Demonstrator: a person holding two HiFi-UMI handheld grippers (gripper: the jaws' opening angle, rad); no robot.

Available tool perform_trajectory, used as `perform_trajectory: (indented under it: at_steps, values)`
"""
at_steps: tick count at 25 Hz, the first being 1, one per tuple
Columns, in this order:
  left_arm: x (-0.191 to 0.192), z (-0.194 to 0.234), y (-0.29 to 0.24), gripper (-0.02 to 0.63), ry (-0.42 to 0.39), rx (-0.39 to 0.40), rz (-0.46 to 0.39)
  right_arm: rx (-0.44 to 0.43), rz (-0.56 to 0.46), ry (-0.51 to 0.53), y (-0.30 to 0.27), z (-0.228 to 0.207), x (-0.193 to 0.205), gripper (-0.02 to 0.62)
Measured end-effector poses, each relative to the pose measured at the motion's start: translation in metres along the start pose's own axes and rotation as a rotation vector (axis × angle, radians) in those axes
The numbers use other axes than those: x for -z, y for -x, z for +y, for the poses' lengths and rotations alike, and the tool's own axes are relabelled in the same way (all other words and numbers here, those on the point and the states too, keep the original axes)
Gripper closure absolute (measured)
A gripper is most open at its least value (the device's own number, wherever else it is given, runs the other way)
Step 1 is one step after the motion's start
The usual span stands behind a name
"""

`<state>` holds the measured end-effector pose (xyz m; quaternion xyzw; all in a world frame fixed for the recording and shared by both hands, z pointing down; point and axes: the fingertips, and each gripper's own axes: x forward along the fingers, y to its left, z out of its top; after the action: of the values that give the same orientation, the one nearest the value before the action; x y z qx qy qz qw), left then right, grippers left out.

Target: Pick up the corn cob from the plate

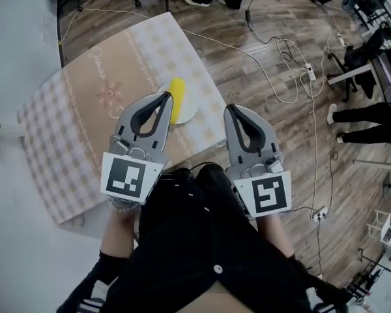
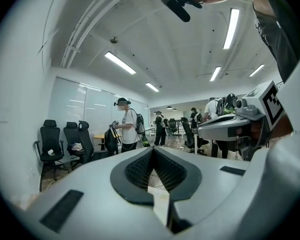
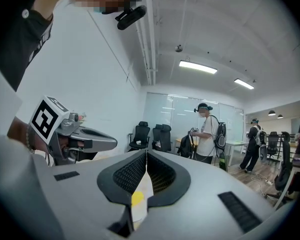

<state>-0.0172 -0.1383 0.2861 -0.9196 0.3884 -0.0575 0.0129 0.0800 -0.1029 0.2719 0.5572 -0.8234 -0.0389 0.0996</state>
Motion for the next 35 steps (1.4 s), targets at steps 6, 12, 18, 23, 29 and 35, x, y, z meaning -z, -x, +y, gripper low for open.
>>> perform_trajectory:
  at_steps: [6, 12, 18, 23, 29, 35]
  values:
    - [0.003, 0.012, 0.004, 0.594, 0.013, -0.02, 0.013, -0.014, 0.049, 0.01, -0.005, 0.005, 0.004, 0.552]
    - [0.006, 0.027, 0.011, 0.594, 0.036, -0.086, 0.022, -0.063, 0.005, 0.015, -0.017, 0.01, -0.007, 0.552]
    - [0.015, 0.036, 0.01, 0.594, 0.044, -0.142, 0.052, -0.136, 0.032, 0.024, -0.032, 0.012, 0.003, 0.552]
    - [0.024, 0.041, 0.004, 0.594, 0.065, -0.183, 0.081, -0.192, 0.041, 0.019, -0.045, 0.008, 0.009, 0.552]
    - [0.032, 0.046, -0.004, 0.594, 0.091, -0.252, 0.111, -0.253, 0.067, 0.021, -0.056, 0.0, 0.016, 0.552]
    - [0.048, 0.041, -0.016, 0.594, 0.043, -0.25, 0.161, -0.317, 0.063, 0.022, -0.062, -0.003, 0.021, 0.552]
